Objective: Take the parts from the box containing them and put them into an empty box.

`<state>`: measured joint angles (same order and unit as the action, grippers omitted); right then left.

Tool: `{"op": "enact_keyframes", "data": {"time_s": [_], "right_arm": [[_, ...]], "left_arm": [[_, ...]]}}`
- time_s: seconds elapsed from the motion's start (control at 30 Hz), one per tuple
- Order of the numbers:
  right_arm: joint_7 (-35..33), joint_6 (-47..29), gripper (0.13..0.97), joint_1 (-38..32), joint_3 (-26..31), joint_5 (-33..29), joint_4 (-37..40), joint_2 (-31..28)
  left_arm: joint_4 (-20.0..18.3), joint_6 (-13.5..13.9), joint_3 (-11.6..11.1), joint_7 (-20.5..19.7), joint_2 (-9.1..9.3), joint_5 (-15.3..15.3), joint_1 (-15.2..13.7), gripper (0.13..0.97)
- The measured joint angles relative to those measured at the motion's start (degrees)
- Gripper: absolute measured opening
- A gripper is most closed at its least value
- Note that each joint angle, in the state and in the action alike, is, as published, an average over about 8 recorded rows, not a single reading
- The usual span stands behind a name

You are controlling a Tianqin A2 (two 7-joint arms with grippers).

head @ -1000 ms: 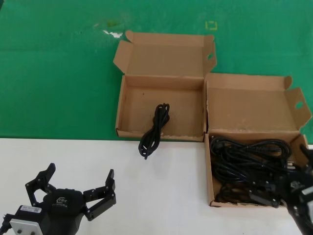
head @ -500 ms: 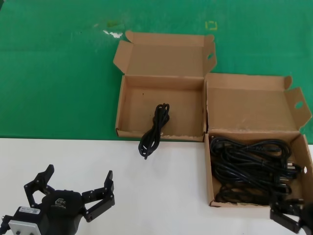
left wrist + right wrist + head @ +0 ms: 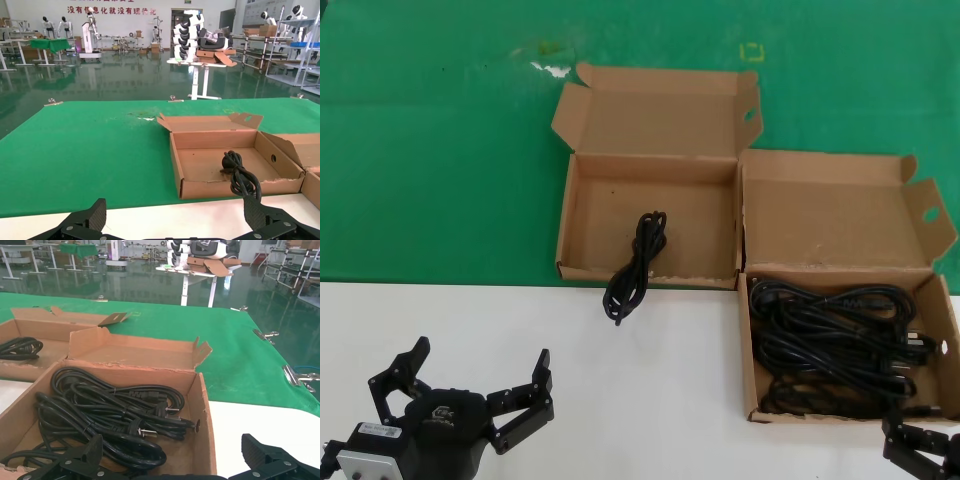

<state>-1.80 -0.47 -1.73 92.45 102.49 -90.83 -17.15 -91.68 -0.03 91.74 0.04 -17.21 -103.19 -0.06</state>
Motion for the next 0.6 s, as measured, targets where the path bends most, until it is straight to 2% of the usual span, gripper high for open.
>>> {"op": "enact_keyframes", "data": {"time_s": [0.6], "right_arm": [[0.0,0.0,0.966,0.0,0.0,0.0,0.0,0.0]], "left_arm": [[0.0,0.0,0.0,0.0,0.00,0.0,0.0,0.966]]}}
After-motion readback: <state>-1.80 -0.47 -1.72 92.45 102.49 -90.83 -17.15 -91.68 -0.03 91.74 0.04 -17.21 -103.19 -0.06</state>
